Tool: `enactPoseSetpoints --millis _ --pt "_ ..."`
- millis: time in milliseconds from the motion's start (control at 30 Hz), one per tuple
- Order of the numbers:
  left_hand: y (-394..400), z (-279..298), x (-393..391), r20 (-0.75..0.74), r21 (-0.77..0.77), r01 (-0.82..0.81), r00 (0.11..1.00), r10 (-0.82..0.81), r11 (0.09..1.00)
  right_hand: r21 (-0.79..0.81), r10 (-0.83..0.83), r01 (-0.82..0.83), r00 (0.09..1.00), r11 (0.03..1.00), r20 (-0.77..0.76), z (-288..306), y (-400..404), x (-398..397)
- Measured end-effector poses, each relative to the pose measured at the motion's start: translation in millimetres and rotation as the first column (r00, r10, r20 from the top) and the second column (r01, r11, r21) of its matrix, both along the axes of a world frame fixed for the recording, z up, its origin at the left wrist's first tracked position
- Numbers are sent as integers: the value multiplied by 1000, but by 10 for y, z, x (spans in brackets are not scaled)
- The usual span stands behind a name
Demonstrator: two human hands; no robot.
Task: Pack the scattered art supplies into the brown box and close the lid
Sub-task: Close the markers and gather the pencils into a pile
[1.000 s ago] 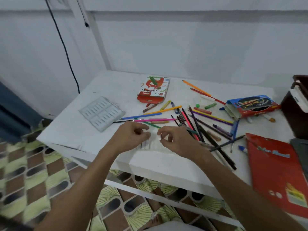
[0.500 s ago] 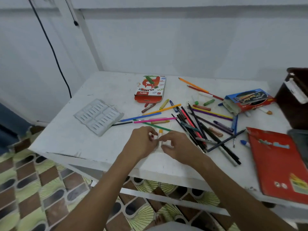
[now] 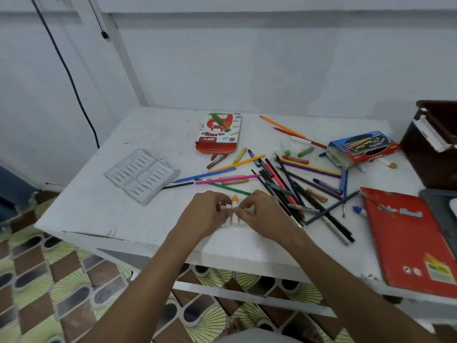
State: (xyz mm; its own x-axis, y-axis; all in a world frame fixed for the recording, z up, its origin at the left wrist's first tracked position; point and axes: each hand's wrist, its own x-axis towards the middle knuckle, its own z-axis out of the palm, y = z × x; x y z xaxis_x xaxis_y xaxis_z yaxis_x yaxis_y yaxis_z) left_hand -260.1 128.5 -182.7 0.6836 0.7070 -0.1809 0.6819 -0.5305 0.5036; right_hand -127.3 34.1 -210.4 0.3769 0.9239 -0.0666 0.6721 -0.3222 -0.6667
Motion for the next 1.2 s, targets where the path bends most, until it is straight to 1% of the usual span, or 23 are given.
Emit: enactPoseSetpoints --millis 100,200,333,467,500,567,633,700,767,867,967,1100,1200 --pt "6 -18 -18 12 2 10 1000 -10 1000 19 -85 85 996 996 4 -13 61 -33" --pt "14 -22 -24 19 0 14 1000 -14 1000 7 -95 95 995 995 18 -26 90 -40" --pt "46 -8 -57 30 -36 63 998 -62 997 -53 -72 69 996 996 -58 -5 82 -5" --pt "77 -24 -84 27 -21 94 995 -93 995 13 -43 46 989 999 -144 27 45 13" --pt "79 -27 -79 30 -21 93 995 -92 995 23 -20 23 991 999 -129 27 36 8" --pt "77 -34 -67 37 -13 95 995 -94 995 30 25 -24 998 999 -52 28 21 6" --pt "73 -45 -59 38 -5 96 995 -95 995 13 88 -88 996 996 -1 23 19 19" --pt "75 -60 -63 37 -2 88 995 -88 996 -31 150 -149 989 988 14 9 18 35" --pt "79 -74 -70 32 4 82 996 -82 997 -58 175 -173 984 983 27 -8 21 47" --pt "73 -86 -68 26 22 87 996 -88 996 -70 188 -184 981 980 49 -16 33 43" --pt "64 -93 -58 9 35 88 996 -88 996 -51 191 -190 981 980 19 -3 37 35" --pt "78 -96 -48 -21 20 85 996 -85 996 -18 134 -134 991 991 -16 -13 13 31" --pt "98 -53 -28 -54 -2 94 994 -94 996 3 126 -126 992 992 -23 -19 10 44"
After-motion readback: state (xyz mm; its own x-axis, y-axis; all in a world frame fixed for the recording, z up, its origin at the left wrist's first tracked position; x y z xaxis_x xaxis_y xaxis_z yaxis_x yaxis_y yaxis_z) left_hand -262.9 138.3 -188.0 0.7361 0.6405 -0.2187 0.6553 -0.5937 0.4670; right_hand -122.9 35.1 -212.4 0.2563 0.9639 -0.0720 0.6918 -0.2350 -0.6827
